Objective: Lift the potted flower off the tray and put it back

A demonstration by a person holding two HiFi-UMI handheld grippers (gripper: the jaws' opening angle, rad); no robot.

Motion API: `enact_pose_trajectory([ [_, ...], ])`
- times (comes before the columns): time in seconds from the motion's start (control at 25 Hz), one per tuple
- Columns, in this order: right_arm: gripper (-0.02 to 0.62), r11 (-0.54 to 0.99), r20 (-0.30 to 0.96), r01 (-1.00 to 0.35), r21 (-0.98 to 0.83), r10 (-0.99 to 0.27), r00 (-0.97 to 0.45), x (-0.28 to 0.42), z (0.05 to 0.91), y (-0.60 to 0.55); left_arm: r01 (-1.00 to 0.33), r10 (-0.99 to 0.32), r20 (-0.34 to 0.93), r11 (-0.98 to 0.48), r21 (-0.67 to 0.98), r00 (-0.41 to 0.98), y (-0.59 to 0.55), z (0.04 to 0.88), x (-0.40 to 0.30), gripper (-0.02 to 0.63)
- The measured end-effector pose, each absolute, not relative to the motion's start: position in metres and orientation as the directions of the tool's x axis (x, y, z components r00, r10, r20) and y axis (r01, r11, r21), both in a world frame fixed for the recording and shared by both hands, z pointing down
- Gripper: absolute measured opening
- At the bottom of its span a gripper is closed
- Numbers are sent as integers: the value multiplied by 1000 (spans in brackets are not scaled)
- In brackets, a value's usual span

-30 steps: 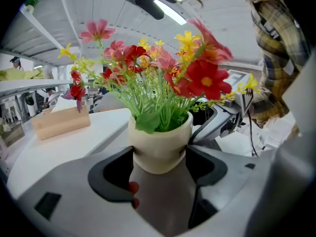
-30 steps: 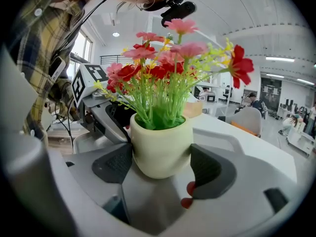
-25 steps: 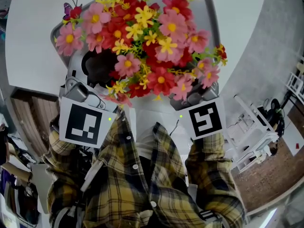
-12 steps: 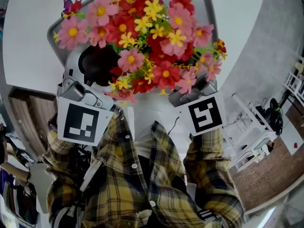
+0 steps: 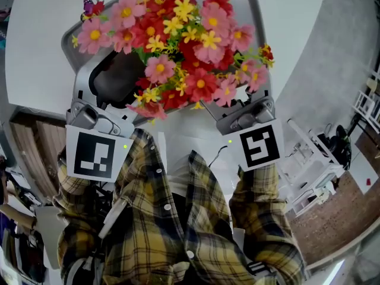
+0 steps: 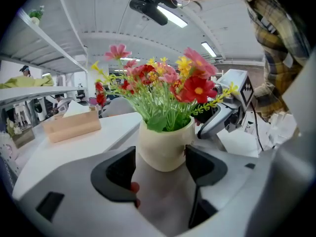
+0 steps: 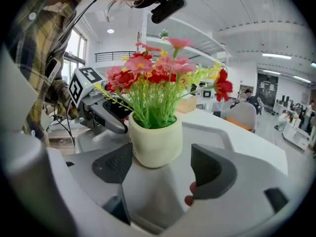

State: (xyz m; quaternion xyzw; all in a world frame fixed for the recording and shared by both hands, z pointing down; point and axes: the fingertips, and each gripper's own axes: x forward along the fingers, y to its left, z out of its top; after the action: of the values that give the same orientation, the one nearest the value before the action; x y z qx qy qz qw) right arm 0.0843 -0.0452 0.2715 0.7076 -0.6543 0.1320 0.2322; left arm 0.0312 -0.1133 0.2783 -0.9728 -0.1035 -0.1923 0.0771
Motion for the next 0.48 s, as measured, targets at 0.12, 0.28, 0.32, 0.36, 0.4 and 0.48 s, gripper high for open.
enact_pose_trajectory([
  [0.12, 357, -47, 483, -985, 164, -867, 122, 83, 262, -38, 214, 162, 383, -972, -96, 909, -117, 269, 22, 322],
  [0.28, 356, -48, 477, -985, 167, -870, 123, 76, 245, -32, 176, 144, 345, -982, -63, 927, -117, 247, 12, 321],
  [0.32, 356, -48, 475, -985, 165, -871, 122, 74, 239, -31, 163, 137, 332, -985, -51, 933, -117, 239, 10, 321],
  [0.36, 354, -46, 474, -985, 164, -872, 120, 71, 232, -29, 147, 127, 317, -988, -41, 940, -116, 231, 8, 321],
  [0.4, 354, -45, 472, -985, 164, -874, 118, 69, 225, -28, 130, 114, 300, -991, -34, 947, -116, 222, 6, 319],
  [0.48, 351, -49, 460, -985, 163, -880, 120, 65, 208, -25, 101, 88, 267, -994, -35, 960, -116, 202, 3, 307],
])
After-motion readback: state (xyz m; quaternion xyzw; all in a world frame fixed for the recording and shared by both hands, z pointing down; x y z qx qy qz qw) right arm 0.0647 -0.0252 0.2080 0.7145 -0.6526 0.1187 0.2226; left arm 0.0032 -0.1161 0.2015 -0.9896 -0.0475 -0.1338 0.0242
